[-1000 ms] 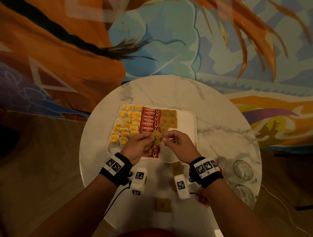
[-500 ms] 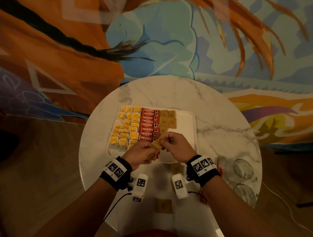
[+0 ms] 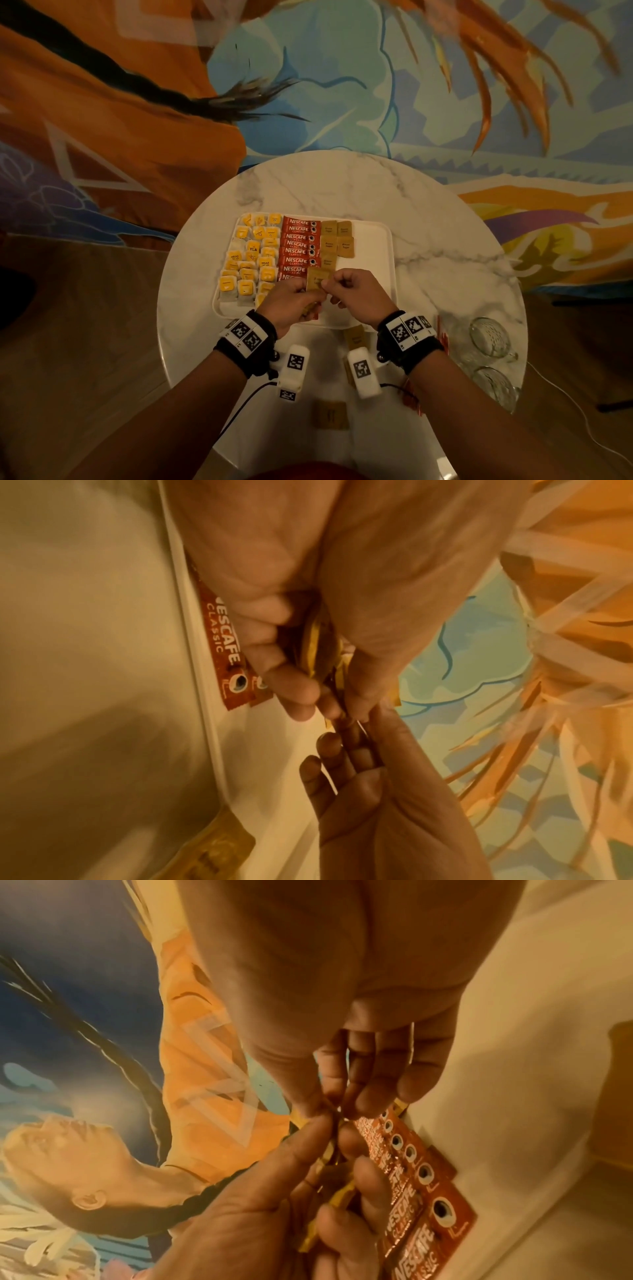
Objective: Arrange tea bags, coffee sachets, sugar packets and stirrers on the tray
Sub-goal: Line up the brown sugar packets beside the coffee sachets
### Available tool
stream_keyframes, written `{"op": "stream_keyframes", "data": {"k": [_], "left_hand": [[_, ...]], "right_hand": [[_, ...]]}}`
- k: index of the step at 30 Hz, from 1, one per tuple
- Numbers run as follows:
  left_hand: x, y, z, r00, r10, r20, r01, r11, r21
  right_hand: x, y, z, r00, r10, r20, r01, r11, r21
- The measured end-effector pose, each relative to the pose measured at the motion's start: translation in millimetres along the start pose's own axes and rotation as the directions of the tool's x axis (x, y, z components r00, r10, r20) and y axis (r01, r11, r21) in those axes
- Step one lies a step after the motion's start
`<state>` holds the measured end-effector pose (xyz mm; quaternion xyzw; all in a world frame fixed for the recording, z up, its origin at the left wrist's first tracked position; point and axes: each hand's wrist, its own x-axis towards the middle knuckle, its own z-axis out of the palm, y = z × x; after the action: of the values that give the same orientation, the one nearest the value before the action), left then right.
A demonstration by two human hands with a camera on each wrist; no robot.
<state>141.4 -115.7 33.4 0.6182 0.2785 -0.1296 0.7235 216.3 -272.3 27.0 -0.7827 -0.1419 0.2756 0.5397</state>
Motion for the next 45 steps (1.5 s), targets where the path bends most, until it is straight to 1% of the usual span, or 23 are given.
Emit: {"op": "stream_keyframes", "data": {"k": [3, 4, 6, 8, 9, 10, 12, 14, 18, 22, 25, 29, 32, 34, 35, 37, 39, 40, 42, 45], "left_hand": [[0.6, 0.8, 2.6, 1.0, 0.003, 0.005, -0.003, 1.0, 0.012], [1.0, 1.1, 3.1, 1.0, -0.001, -0.001, 0.001, 1.0, 0.007], [1.8, 1.6, 3.6, 1.0, -0.02, -0.01, 0.02, 0.999, -0.033], [2.2, 2.5, 3.3, 0.999, -0.039, -0.005, 0.039, 0.994, -0.098], [2.0, 2.9, 2.6, 0.999, -0.046, 0.004, 0.046, 0.991, -0.127], [1.9, 3.0, 1.6, 0.999, -0.051, 0.017, 0.053, 0.986, -0.157], [2.2, 1.8, -1.2, 0.997, -0.057, 0.046, 0.066, 0.976, -0.207], [2.5, 0.2, -3.9, 0.997, -0.048, 0.061, 0.061, 0.968, -0.241], [1.4, 1.2, -7.6, 0.999, -0.045, 0.031, 0.051, 0.96, -0.275], [-1.1, 1.5, -10.2, 0.999, -0.048, -0.002, 0.046, 0.966, -0.254], [-2.3, 2.5, -10.6, 0.998, -0.058, -0.015, 0.053, 0.971, -0.235], [-1.8, 3.4, -9.7, 0.997, -0.074, -0.021, 0.066, 0.964, -0.259], [-1.0, 3.4, -8.9, 0.997, -0.071, -0.013, 0.066, 0.963, -0.261], [-0.6, 2.6, -8.4, 0.998, -0.061, -0.016, 0.055, 0.966, -0.254], [-0.8, 2.3, -8.3, 0.998, -0.054, -0.02, 0.047, 0.967, -0.249], [-1.4, 1.6, -8.1, 0.998, -0.042, -0.036, 0.032, 0.972, -0.231], [-1.6, 0.2, -7.6, 0.998, -0.027, -0.051, 0.017, 0.981, -0.192], [-1.6, -0.4, -7.1, 0.998, -0.018, -0.055, 0.009, 0.985, -0.172], [-1.9, -1.7, -6.4, 0.998, -0.006, -0.061, -0.003, 0.989, -0.147], [-4.2, -1.6, -6.7, 0.998, 0.014, -0.065, -0.023, 0.99, -0.138]], "right_hand": [[2.4, -3.3, -3.6, 0.999, -0.021, 0.026, 0.023, 0.997, -0.076], [4.8, -4.3, -5.7, 1.0, -0.021, 0.016, 0.022, 0.995, -0.095], [15.1, -2.5, -13.5, 0.997, -0.004, -0.074, -0.005, 0.993, -0.119], [31.4, 2.1, -24.7, 0.975, 0.019, -0.222, -0.057, 0.985, -0.163], [39.7, 4.9, -29.6, 0.961, 0.04, -0.275, -0.095, 0.977, -0.19], [47.5, 8.2, -33.7, 0.952, 0.065, -0.3, -0.134, 0.967, -0.217], [60.3, 15.8, -36.8, 0.946, 0.119, -0.303, -0.21, 0.934, -0.29], [70.3, 22.7, -34.8, 0.942, 0.142, -0.305, -0.258, 0.887, -0.384], [77.8, 24.1, -31.3, 0.934, 0.154, -0.324, -0.299, 0.832, -0.468], [76.0, 22.7, -31.8, 0.926, 0.138, -0.352, -0.304, 0.825, -0.477], [76.6, 21.9, -31.7, 0.938, 0.136, -0.319, -0.286, 0.823, -0.49], [72.3, 15.6, -30.9, 0.956, 0.121, -0.267, -0.242, 0.838, -0.489], [70.8, 16.6, -30.4, 0.954, 0.122, -0.272, -0.246, 0.839, -0.485], [65.4, 16.2, -30.0, 0.951, 0.103, -0.291, -0.227, 0.873, -0.431], [60.9, 13.5, -28.5, 0.956, 0.075, -0.282, -0.189, 0.896, -0.401], [49.8, 7.2, -21.7, 0.98, -0.009, -0.199, -0.057, 0.944, -0.326], [37.5, 1.4, -14.4, 0.996, -0.058, -0.066, 0.043, 0.979, -0.199], [31.3, -1.8, -11.1, 0.998, -0.068, -0.006, 0.067, 0.986, -0.153], [20.7, -6.3, -6.7, 0.994, -0.088, 0.07, 0.094, 0.991, -0.098], [10.2, -11.4, -3.5, 0.984, -0.129, 0.121, 0.136, 0.99, -0.048]]}}
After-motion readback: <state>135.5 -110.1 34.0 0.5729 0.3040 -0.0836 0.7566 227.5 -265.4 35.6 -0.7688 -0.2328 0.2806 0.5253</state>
